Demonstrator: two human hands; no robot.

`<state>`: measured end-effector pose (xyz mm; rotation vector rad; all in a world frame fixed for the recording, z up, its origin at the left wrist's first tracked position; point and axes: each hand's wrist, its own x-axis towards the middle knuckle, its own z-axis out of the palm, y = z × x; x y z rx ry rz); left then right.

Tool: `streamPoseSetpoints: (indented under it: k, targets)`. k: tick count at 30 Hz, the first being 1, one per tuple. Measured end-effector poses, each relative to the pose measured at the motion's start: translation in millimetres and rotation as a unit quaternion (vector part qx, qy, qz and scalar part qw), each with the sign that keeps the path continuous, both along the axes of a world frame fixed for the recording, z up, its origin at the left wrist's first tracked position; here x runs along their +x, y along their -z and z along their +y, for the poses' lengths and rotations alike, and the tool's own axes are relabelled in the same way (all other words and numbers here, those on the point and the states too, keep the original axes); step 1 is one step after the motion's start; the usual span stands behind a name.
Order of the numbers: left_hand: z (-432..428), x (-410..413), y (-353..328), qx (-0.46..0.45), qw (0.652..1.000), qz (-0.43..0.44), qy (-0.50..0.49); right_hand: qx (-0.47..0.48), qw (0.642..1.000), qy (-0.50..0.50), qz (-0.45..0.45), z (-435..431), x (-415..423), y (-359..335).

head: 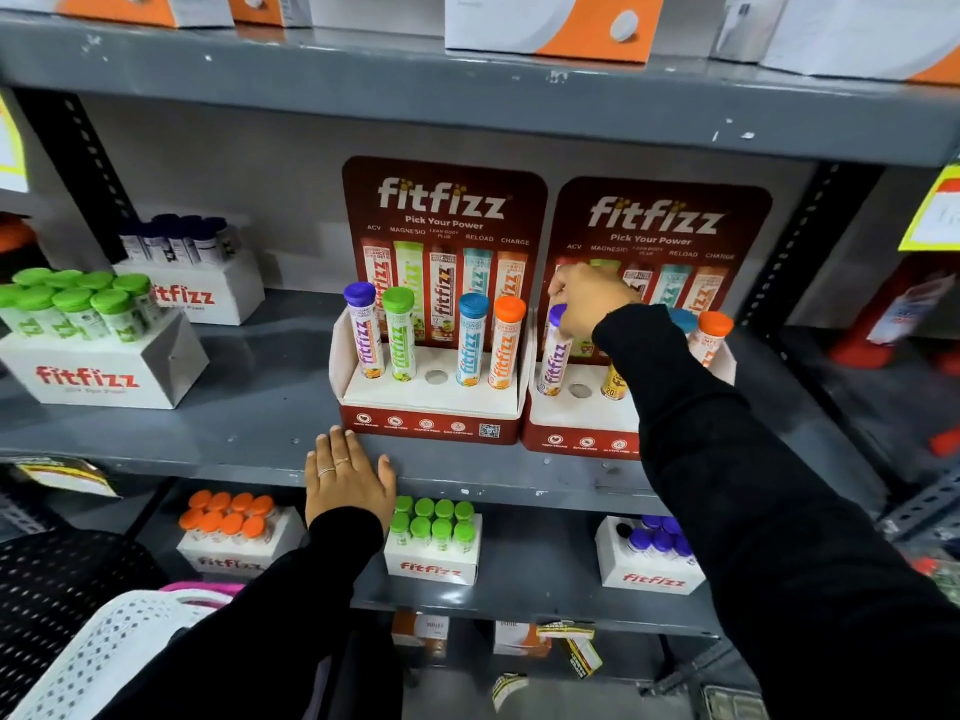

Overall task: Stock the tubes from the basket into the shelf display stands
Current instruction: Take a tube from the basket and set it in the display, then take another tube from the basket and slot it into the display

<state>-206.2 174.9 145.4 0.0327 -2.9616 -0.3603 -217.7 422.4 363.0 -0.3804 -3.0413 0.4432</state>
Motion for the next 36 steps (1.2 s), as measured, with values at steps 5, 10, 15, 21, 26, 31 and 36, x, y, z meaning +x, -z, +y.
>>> streamPoseSetpoints:
  k: [5,10,15,21,26,31,36]
  targets:
    - [-1.2,2.5,-1.7,0.021,1.0,0.004,0.021,0.076,0.995,-0.022,0.056,-29.9,15.1,4.5]
    - [-15.3,7.7,0.4,0.028,0.998,0.016,0.063,0.095,0.964,-0.158,0.193,-120.6,22.9,31.4]
    - [-61.7,31.5,30.1,-0.007,0.993,0.042,0.108,-0.008,0.911,-0.318,0.261,-212.9,9.1,103.4]
    - [-127.9,132.3,124.5,0.064,0.976,-0.181,-0.098,-0.08,0.896,-0.431,0.068,-307.1,9.7,195.1]
    - [-161.5,185.3,150.6,0.093,0.915,-0.278,-0.276,-0.067,0.871,-0.462,-0.152,-371.0,22.1,270.4]
    - [-162.2,185.5,157.9,0.131,0.887,-0.332,-0.294,0.002,0.848,-0.456,-0.271,-417.5,31.5,326.9]
    - [-163.8,183.5,162.3,0.127,0.891,-0.337,-0.276,0.114,0.811,-0.494,-0.291,-437.9,40.3,353.2]
